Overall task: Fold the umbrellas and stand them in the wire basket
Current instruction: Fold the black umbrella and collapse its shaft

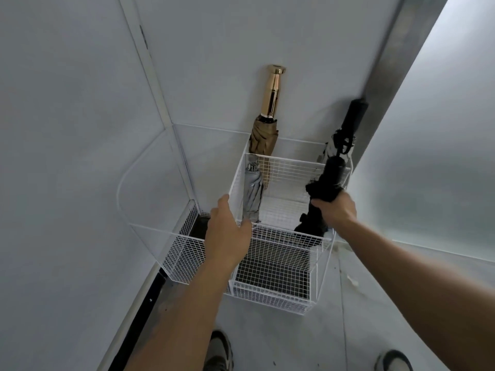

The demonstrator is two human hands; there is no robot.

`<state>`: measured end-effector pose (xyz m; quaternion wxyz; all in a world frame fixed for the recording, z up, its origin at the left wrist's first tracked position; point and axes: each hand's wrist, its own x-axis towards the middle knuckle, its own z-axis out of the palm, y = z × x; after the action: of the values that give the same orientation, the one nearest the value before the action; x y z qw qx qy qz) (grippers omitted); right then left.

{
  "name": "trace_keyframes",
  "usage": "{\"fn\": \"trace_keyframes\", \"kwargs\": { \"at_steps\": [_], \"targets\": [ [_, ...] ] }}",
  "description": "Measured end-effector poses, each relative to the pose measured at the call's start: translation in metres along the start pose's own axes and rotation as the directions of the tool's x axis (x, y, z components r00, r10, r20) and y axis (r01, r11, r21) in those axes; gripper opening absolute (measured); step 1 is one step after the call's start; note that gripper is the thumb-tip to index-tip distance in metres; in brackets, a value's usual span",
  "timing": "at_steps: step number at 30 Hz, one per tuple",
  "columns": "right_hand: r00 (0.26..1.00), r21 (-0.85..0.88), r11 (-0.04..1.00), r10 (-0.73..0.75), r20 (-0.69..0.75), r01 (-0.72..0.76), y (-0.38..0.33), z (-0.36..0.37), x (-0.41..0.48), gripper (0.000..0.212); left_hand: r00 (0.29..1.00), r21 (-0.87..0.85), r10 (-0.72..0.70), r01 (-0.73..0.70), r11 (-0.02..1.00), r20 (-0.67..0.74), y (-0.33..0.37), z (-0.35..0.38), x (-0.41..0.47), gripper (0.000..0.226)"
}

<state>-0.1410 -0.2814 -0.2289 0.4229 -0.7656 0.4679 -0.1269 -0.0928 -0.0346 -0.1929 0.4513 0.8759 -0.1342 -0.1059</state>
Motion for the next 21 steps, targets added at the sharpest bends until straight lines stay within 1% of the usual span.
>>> {"fn": "trace_keyframes", "kwargs": {
  "at_steps": [4,7,10,13,15,18,21],
  "targets": [
    [0.999,-0.18,0.984,-0.001,0.041,0.008,-0.002,0.008,0.009,0.036,1.0,0.039,0.004,-0.004,0.999,-0.021,-0.001,0.005,0.008,0.066],
    [0.995,-0.327,0.945,0.031,0.09,0.0,-0.009,0.001,0.009,0.035,0.999,0.069,0.008,-0.005,0.998,-0.039,-0.004,0.006,0.013,0.064],
    [0.978,-0.36,0.931,0.133,0.159,-0.068,-0.011,-0.01,0.011,0.038,0.999,0.077,0.001,0.002,0.997,-0.039,-0.006,0.007,0.017,0.063],
    [0.966,-0.384,0.917,0.186,0.179,-0.105,-0.008,-0.02,0.016,0.046,0.999,0.07,-0.008,0.011,0.997,-0.047,-0.005,0.008,0.019,0.063],
    [0.969,-0.407,0.907,0.186,0.161,-0.106,-0.004,-0.023,0.018,0.05,0.999,0.071,-0.013,0.017,0.997,-0.05,-0.005,0.009,0.02,0.062],
    [0.985,-0.462,0.883,0.141,0.098,-0.081,0.005,-0.021,0.018,0.057,0.999,0.06,-0.001,0.004,0.998,-0.052,-0.008,0.01,0.02,0.061],
    [0.989,-0.47,0.879,0.13,0.073,-0.081,0.006,-0.022,0.01,0.057,0.998,0.063,0.002,0.001,0.998,-0.057,-0.009,0.01,0.021,0.061]
  ]
}}
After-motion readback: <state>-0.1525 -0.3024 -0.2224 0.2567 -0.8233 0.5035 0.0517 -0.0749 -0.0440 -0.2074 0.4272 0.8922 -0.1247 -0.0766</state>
